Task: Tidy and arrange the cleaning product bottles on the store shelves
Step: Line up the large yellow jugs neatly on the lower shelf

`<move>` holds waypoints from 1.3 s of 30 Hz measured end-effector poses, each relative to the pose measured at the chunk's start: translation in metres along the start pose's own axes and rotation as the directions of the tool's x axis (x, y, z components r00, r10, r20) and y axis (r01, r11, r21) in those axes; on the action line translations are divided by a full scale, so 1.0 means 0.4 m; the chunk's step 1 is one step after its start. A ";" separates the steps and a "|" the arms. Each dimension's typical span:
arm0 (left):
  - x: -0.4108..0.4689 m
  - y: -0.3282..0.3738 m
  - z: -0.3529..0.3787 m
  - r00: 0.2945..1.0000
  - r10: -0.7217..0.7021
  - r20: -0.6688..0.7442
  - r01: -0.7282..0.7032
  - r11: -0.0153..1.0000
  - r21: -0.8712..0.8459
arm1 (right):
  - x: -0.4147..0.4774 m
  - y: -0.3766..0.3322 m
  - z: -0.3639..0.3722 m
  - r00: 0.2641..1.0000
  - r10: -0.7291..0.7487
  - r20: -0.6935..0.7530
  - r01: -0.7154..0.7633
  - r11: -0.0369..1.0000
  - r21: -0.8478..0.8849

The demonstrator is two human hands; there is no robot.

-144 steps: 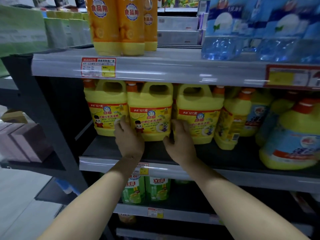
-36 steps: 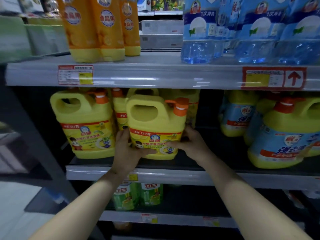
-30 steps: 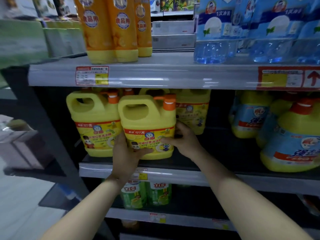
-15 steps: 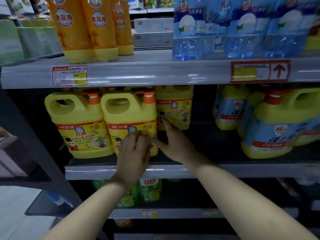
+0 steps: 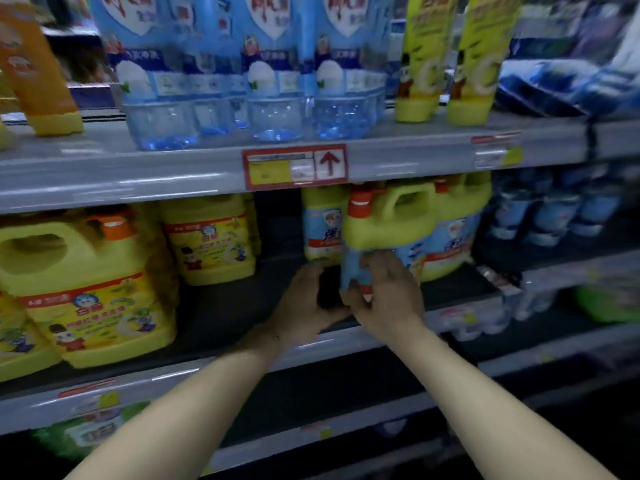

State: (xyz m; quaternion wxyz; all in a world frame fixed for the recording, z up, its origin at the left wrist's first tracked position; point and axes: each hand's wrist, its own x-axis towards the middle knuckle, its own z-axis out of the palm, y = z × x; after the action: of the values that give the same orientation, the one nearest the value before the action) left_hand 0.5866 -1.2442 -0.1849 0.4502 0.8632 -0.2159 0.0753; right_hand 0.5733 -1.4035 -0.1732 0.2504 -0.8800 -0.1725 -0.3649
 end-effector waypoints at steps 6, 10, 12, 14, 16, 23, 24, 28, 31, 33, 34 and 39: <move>0.133 0.048 0.075 0.989 -0.127 0.076 0.147 0.902 -0.406 | -0.003 0.181 -0.063 0.954 0.293 -0.057 -0.278 0.942 0.190; 0.148 0.046 0.038 0.964 -0.264 0.043 0.251 0.840 -0.481 | 0.011 0.234 -0.082 0.884 0.379 0.273 -0.467 0.740 0.484; 0.145 0.033 0.027 0.962 -0.268 0.062 0.265 0.844 -0.466 | 0.017 0.253 -0.075 0.838 0.334 0.432 -0.543 0.596 0.591; 0.147 0.032 0.032 0.955 -0.273 0.113 0.295 0.859 -0.418 | 0.021 0.258 -0.061 0.802 0.303 0.515 -0.593 0.508 0.625; 0.155 0.036 0.049 0.956 -0.249 0.154 0.291 0.868 -0.403 | 0.027 0.252 -0.051 0.800 0.296 0.521 -0.598 0.445 0.666; 0.146 0.060 0.080 0.959 -0.270 0.083 0.274 0.819 -0.504 | 0.068 0.266 -0.020 0.773 0.251 0.583 -0.632 0.383 0.673; 0.143 0.061 0.080 0.958 -0.274 0.085 0.278 0.818 -0.503 | 0.072 0.266 -0.019 0.771 0.236 0.592 -0.634 0.383 0.672; 0.139 0.066 0.077 0.957 -0.277 0.084 0.281 0.818 -0.503 | 0.075 0.271 -0.007 0.776 0.239 0.583 -0.628 0.366 0.686; 0.139 0.061 0.079 0.951 -0.302 0.069 0.294 0.811 -0.505 | 0.076 0.271 0.000 0.773 0.238 0.589 -0.633 0.359 0.686; 0.139 0.058 0.080 0.948 -0.312 0.068 0.302 0.806 -0.509 | 0.075 0.272 -0.002 0.761 0.224 0.609 -0.645 0.362 0.673; 0.138 0.057 0.081 0.948 -0.312 0.069 0.302 0.802 -0.515 | 0.075 0.273 -0.005 0.754 0.220 0.619 -0.652 0.363 0.665; 0.130 0.049 0.079 0.950 -0.305 0.070 0.294 0.793 -0.534 | 0.073 0.267 -0.007 0.744 0.214 0.633 -0.664 0.342 0.665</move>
State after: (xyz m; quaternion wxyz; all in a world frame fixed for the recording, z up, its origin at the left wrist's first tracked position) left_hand 0.6225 -1.2955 -0.1722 0.6823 0.7243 -0.0844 -0.0521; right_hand 0.6435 -1.4884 -0.1837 0.7015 -0.6975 -0.1301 0.0662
